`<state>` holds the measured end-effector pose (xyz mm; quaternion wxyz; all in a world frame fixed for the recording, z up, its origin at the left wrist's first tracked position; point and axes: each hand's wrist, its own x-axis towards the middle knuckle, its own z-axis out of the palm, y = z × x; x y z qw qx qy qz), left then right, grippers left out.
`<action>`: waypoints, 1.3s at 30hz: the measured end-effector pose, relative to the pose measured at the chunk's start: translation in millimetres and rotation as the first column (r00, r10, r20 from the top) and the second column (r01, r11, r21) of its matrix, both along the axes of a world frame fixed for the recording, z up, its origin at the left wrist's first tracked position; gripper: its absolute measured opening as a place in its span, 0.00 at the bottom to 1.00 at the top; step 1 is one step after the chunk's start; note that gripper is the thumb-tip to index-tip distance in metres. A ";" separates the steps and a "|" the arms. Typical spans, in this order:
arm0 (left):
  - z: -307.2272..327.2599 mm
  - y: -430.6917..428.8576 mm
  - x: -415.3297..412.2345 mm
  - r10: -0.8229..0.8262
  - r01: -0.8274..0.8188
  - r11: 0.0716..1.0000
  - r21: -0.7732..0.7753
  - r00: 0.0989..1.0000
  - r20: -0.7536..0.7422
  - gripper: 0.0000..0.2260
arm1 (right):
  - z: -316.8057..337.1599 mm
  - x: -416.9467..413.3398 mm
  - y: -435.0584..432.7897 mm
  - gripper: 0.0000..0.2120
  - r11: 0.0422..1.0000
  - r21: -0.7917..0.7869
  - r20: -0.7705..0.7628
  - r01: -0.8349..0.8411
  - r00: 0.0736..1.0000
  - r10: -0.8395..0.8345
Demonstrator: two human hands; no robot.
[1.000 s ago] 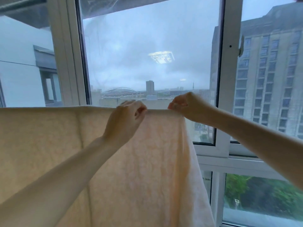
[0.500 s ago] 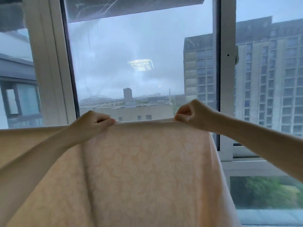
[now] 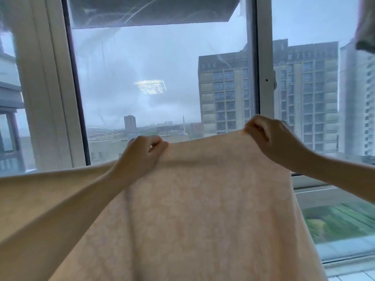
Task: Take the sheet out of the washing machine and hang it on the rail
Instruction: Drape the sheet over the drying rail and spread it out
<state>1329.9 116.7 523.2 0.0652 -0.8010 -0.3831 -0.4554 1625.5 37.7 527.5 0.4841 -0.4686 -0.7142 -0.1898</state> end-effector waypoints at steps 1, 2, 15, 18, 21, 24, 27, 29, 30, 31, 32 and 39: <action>-3.6 0.0 -5.2 -0.005 0.004 1.000 -0.013 0.999 -0.052 0.13 | -9.3 2.4 -0.6 0.06 0.998 -0.054 0.049 0.023 0.999 -0.020; -5.6 -0.9 -10.4 -0.020 0.017 0.999 -0.036 0.996 -0.084 0.11 | -16.6 4.5 -1.2 0.06 0.994 -0.102 0.094 0.042 0.995 -0.033; 0.0 -16.1 -107.3 -0.029 -0.009 0.961 -0.276 0.990 -0.136 0.12 | -4.9 -51.0 24.5 0.08 0.960 -0.279 0.317 -0.009 0.943 0.101; -1.0 -19.5 -127.7 0.008 -0.027 0.962 -0.272 0.997 -0.071 0.07 | -4.3 -79.6 33.1 0.10 0.936 -0.343 0.289 -0.084 0.938 0.190; -1.9 -22.5 -142.2 0.042 -0.039 0.964 -0.264 0.999 0.008 0.04 | -4.1 -109.4 38.7 0.10 0.921 -0.360 0.262 -0.147 0.932 0.251; -0.1 -19.7 -151.1 0.083 -0.075 0.970 -0.231 0.996 0.023 0.03 | -3.2 -133.7 42.5 0.09 0.915 -0.357 0.237 -0.189 0.929 0.285; 1.0 -14.1 -153.0 0.095 -0.102 0.977 -0.190 0.994 -0.046 0.04 | -0.5 -152.9 46.9 0.08 0.921 -0.331 0.200 -0.207 0.938 0.283; -2.7 -10.3 -152.7 0.106 -0.115 0.984 -0.136 0.992 -0.071 0.04 | 2.7 -162.3 49.2 0.06 0.923 -0.333 0.174 -0.191 0.950 0.259; -5.7 -8.1 -153.4 0.123 -0.131 0.988 -0.082 0.988 -0.094 0.04 | 3.9 -166.3 49.8 0.06 0.918 -0.349 0.163 -0.185 0.953 0.255; -8.7 -5.7 -154.7 0.140 -0.144 0.989 -0.020 0.982 -0.125 0.04 | 4.2 -169.9 49.9 0.06 0.912 -0.370 0.160 -0.175 0.956 0.248; -11.1 -3.6 -156.9 0.150 -0.145 0.989 0.041 0.976 -0.159 0.04 | 4.2 -173.6 48.7 0.06 0.909 -0.388 0.161 -0.156 0.959 0.233; 7.7 -9.1 -177.0 0.124 -0.070 0.936 0.346 0.983 -0.136 0.07 | 15.6 -195.0 22.3 0.06 0.983 -0.149 -0.049 -0.108 0.994 0.102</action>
